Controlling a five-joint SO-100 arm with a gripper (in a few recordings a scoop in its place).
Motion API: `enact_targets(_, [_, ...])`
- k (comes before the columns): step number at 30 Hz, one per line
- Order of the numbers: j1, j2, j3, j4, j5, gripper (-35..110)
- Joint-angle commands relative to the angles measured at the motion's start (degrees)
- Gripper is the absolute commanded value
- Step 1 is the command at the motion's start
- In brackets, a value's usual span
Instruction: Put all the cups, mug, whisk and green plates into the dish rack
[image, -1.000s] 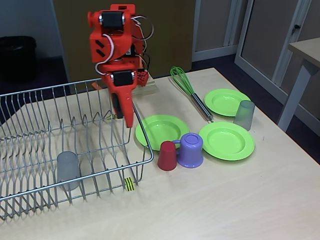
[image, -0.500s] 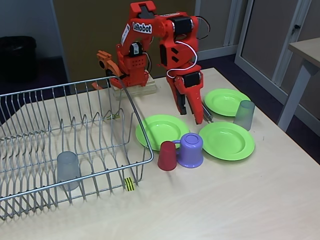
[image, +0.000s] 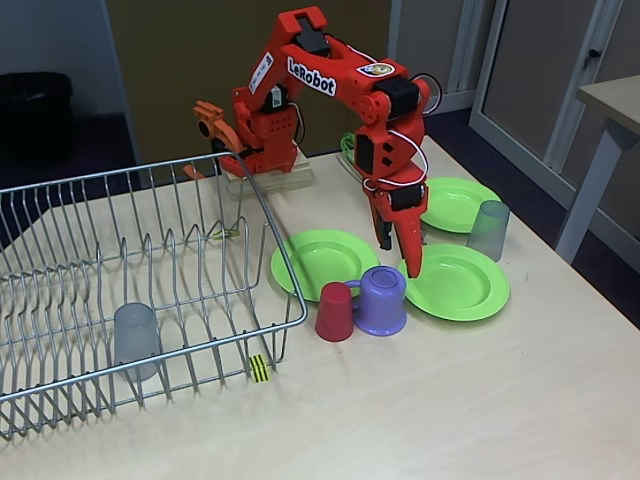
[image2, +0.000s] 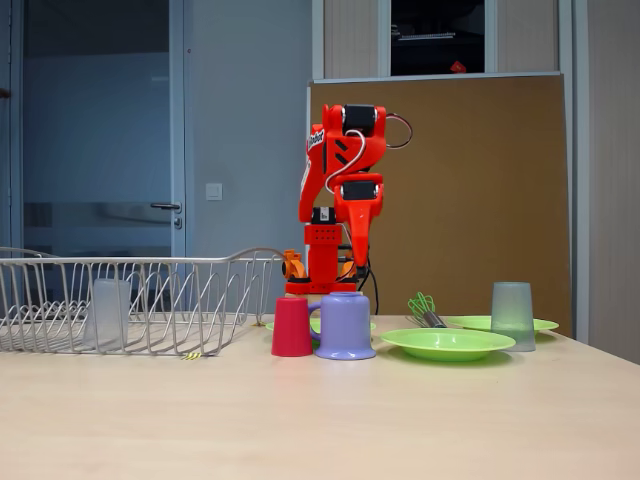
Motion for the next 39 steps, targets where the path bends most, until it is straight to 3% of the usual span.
enact_targets(1, [0.2,0.3,1.7,-0.9,1.4,39])
enact_targets(13, [2.8,-2.1,6.4,-2.8,3.9,45])
enact_targets(28, [3.7,-7.8,0.5,-3.7,4.5,24])
enact_targets(39, [1.9,-8.0,-12.5,5.6,3.5,23])
